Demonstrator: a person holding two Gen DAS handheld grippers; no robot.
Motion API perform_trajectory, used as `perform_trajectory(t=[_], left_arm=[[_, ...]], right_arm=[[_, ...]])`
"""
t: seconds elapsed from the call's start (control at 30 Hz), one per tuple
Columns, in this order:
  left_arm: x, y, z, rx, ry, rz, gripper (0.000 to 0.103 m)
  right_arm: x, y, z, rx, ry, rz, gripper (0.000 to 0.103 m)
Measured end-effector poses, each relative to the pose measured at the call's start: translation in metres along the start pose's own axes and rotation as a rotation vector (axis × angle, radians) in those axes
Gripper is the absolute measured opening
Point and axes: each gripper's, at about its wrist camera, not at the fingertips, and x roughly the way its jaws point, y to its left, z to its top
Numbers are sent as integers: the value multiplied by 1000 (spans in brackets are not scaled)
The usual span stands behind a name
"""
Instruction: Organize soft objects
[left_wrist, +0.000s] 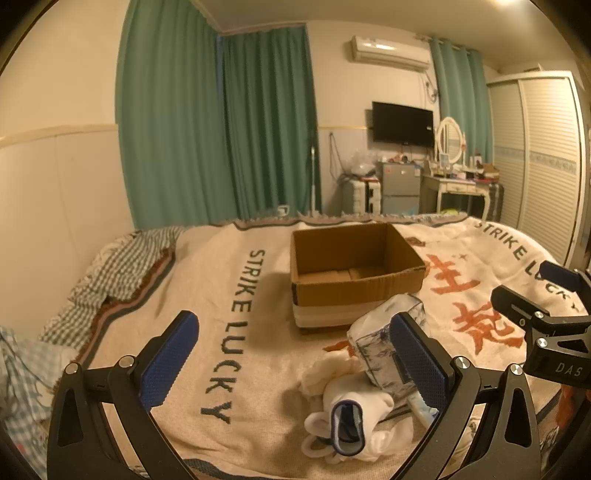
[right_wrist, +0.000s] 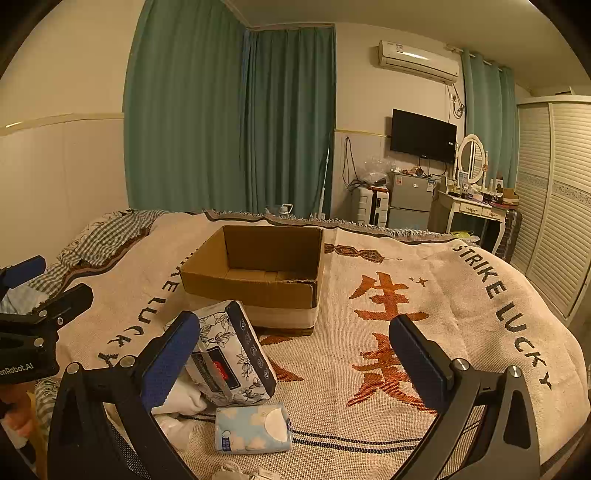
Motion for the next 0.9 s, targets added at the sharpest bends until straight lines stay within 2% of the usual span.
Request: perform_trajectory(t=[0.9], left_arm=[[-8, -1, 7, -10, -19, -8, 103]], right_arm=[[-9, -1, 8, -4, -11, -3, 103]])
